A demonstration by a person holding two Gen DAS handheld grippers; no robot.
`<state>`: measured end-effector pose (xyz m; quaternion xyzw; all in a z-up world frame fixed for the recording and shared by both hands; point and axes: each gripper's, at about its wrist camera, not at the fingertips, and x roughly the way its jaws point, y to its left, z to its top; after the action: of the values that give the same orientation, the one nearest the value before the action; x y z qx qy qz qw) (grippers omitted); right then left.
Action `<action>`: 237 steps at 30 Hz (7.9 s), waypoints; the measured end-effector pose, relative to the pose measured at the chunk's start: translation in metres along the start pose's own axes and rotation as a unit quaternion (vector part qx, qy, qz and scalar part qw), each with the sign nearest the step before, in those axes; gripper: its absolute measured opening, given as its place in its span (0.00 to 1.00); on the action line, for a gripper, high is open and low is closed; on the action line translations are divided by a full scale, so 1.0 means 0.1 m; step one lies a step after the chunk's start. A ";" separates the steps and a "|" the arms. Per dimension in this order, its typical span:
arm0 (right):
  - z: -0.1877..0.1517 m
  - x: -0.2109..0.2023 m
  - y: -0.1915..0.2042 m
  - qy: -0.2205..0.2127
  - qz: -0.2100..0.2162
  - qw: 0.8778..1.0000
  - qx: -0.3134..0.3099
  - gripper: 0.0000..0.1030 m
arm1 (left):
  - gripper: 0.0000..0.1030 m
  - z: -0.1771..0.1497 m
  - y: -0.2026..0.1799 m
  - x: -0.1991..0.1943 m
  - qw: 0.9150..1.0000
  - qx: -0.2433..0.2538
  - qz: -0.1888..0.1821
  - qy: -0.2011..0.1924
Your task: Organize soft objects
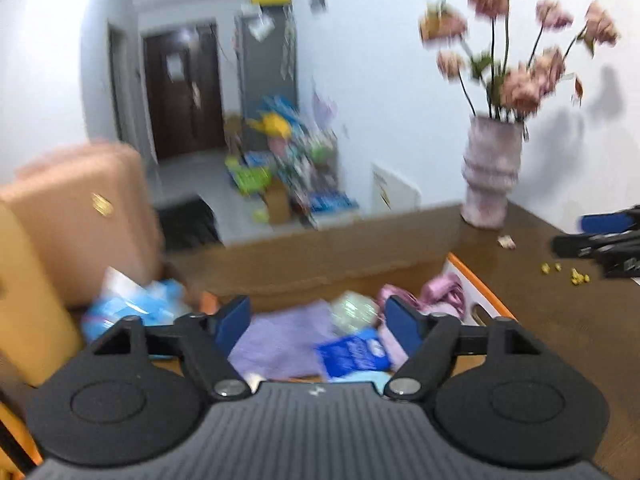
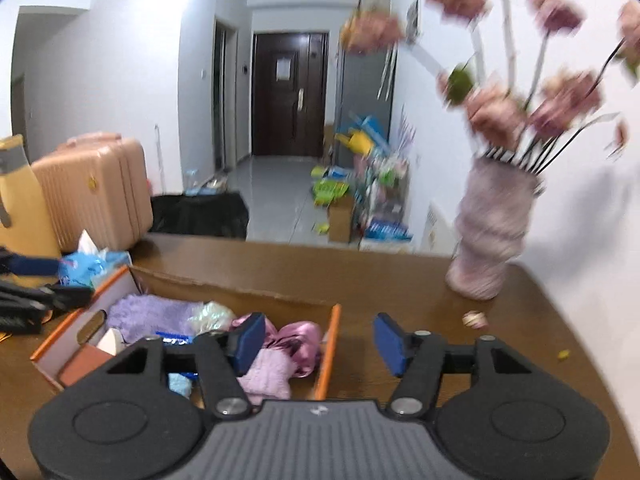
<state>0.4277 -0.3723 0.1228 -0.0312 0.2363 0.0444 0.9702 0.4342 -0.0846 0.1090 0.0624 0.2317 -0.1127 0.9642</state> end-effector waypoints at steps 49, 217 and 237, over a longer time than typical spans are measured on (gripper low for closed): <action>-2.05 -0.72 0.59 0.019 -0.013 1.000 0.014 0.76 | 0.95 -1.90 -0.42 -1.07 0.999 -0.032 -0.010 0.027; -0.47 0.63 0.31 0.072 0.065 0.995 0.038 0.33 | 0.42 -0.54 -0.06 0.90 0.968 -0.142 -0.165 0.127; -0.51 -0.95 0.84 -0.165 0.013 0.986 -0.013 0.94 | 0.97 -0.46 0.22 -1.01 0.990 -0.040 0.039 -0.129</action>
<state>0.3120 -0.2993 0.1185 -0.0333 0.0730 0.0644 0.9947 0.3322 -0.0365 0.1167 0.0182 0.1075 -0.0731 0.9913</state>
